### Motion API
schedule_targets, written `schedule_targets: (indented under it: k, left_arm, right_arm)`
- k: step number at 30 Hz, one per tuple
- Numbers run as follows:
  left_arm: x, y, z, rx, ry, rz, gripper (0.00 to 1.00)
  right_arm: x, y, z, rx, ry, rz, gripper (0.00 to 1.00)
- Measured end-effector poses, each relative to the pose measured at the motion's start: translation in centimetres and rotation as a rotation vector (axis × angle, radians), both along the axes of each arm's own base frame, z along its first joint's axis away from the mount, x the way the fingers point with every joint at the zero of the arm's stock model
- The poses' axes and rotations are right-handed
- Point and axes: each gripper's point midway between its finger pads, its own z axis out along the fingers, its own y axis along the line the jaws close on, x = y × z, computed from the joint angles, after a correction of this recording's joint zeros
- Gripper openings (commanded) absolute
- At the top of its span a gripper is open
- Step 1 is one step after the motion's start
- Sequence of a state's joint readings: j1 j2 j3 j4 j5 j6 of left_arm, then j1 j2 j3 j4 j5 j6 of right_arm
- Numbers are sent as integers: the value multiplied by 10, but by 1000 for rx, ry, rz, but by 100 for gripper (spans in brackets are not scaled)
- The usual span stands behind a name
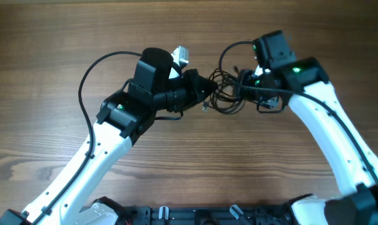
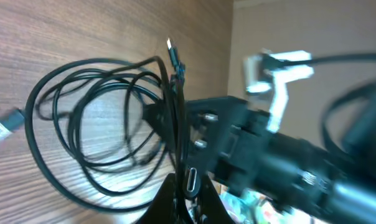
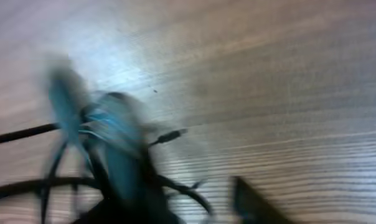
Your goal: Untangle cables
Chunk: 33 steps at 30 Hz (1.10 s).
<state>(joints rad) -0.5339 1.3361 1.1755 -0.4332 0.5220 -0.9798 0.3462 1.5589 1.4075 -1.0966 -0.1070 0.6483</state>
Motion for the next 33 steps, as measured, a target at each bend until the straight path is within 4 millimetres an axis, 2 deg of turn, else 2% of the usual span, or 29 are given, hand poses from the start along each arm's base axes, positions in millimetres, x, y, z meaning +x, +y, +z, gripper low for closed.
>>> schedule_targets:
  k: [1,4,6,7,8,9,10,14,15,17,19,22,23,25,27,28,30,31,33]
  left_arm:
    - [0,1,0,-1,5,0,4]
    - [-2,21,-22,57,106,44,4]
    - [-4,38,-37,100,183,83,4]
    - [-2,47,-40,110,203,110,4]
    - [1,52,-42,113,210,126,4]
    - [5,60,-43,120,214,152,4]
    - [6,63,-44,126,214,164,4]
    - [13,77,-49,164,216,225,4]
    - [14,79,-50,175,214,237,4]
    - [16,80,-49,173,202,242,4]
    - [24,69,-35,110,145,211,4]
    - [34,42,11,-66,-7,89,4]
    - [34,35,24,-116,-38,54,4]
    - [27,27,38,-187,-31,3,4]
    - [16,19,51,-258,-6,-63,4]
    - [13,17,53,-273,13,-79,4]
    - [8,16,54,-293,43,-97,4]
    - [6,16,54,-297,60,-104,4]
    - [-1,14,54,-313,90,-132,4]
  right_arm:
    - [-1,1,-8,-10,27,3,4]
    - [-7,3,-12,-13,63,19,4]
    - [-13,9,-7,10,78,56,8]
    - [-12,14,3,36,57,91,15]
    - [-11,19,14,61,29,120,43]
    - [-9,23,32,89,-18,149,82]
    - [-9,24,44,104,-52,157,99]
    - [-17,13,93,122,-195,164,100]
    - [-21,11,96,121,-195,166,100]
    - [-31,8,90,111,-145,166,100]
    - [-36,11,88,124,-125,182,100]
    - [-41,18,86,156,-109,236,100]
    - [-42,20,84,162,-105,250,100]
    - [-40,22,82,169,-104,263,100]
    - [-30,27,86,183,-151,270,100]
    - [-23,30,90,192,-183,273,93]
    - [-10,28,95,175,-238,253,64]
    - [-4,21,94,140,-251,203,60]
    - [6,8,88,80,-250,109,61]
